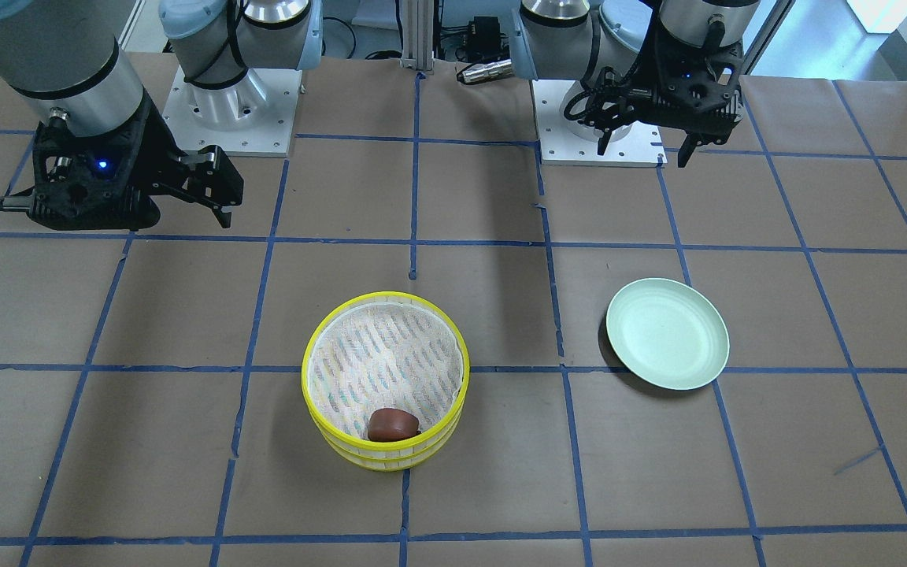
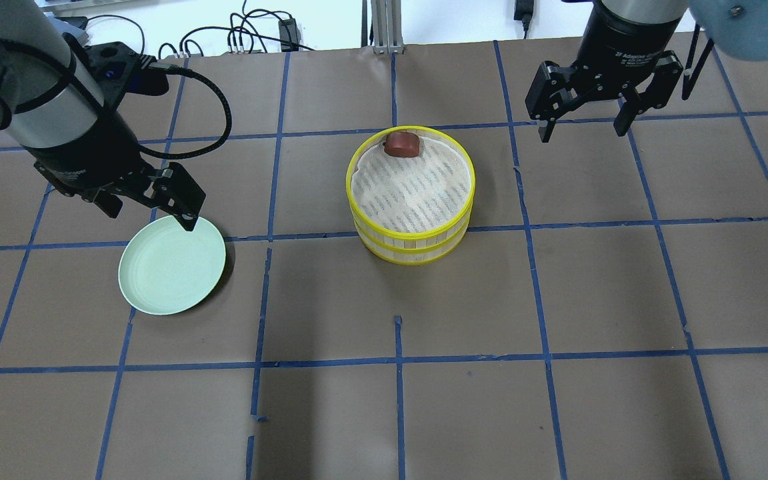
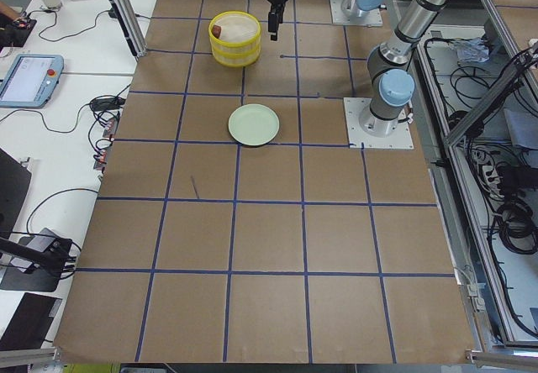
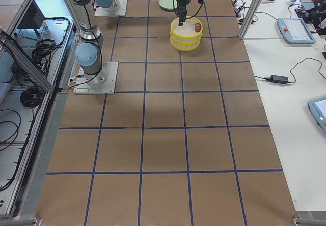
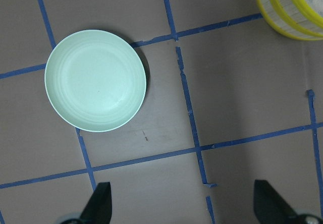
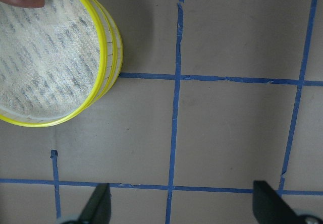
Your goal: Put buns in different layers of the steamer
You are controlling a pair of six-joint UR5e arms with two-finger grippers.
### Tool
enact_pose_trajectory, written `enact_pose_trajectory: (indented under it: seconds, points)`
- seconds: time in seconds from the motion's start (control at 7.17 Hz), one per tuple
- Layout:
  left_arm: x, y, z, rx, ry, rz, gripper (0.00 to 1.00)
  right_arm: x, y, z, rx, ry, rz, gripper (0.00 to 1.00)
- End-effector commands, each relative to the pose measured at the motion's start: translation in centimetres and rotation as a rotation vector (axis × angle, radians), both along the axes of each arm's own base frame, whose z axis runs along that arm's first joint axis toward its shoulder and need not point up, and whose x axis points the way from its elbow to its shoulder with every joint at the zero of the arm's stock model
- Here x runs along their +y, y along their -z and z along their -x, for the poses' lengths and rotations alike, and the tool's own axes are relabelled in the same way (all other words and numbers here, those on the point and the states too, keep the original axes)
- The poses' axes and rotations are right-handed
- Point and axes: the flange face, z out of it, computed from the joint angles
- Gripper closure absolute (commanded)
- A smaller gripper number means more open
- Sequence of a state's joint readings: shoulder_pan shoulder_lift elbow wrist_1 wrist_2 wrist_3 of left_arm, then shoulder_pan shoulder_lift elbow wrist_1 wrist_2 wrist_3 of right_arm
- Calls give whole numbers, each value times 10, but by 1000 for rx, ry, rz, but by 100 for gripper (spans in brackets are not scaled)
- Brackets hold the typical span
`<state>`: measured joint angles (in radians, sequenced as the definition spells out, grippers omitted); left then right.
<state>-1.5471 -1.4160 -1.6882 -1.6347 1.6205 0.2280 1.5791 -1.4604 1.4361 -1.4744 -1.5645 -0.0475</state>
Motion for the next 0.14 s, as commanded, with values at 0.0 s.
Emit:
enact_pose_trajectory:
  seconds: [0.0]
  points:
    - [0,0,-1,-2,-2,-1,0,0,1,2,0,4,-2,2]
